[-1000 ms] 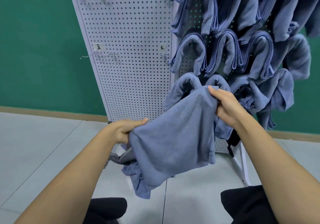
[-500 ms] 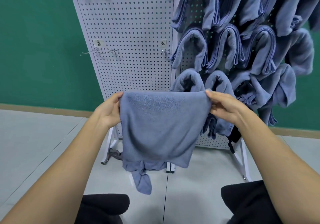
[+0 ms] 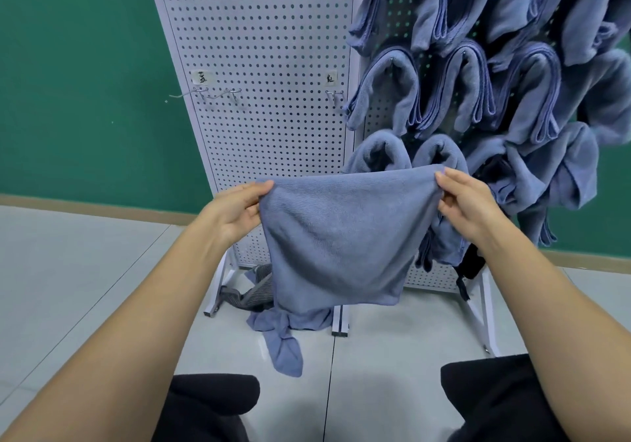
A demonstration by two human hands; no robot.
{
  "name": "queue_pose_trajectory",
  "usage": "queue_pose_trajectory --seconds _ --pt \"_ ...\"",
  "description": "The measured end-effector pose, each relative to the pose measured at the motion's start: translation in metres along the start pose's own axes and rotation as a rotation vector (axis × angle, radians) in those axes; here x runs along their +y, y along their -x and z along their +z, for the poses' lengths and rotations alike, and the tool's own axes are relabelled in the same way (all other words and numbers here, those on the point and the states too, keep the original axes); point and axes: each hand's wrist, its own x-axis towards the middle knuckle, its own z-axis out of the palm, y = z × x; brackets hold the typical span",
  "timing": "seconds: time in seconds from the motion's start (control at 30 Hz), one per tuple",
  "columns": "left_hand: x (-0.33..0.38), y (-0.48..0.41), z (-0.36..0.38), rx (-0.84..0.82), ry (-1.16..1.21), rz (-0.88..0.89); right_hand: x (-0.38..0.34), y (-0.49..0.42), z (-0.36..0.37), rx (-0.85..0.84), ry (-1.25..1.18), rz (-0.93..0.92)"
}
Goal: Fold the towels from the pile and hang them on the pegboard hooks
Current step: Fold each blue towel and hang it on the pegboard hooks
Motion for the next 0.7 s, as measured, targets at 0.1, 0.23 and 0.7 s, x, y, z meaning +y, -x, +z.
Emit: queue_pose_trajectory --seconds 0.1,0.23,0.7 --pt "-0.004 0.002 0.007 0.017 -0.006 0.037 0.004 -0.006 -0.007 0.009 0.098 -0.004" --pt "-0.007 0.005 0.013 -0.012 -0.090 0.086 0.008 -0.010 -0.014 0.047 0.162 0.011" --pt "-0.025 0.021 0.055 0.006 -0.278 0.282 0.009 -0.011 -0.014 0.038 0.186 0.015"
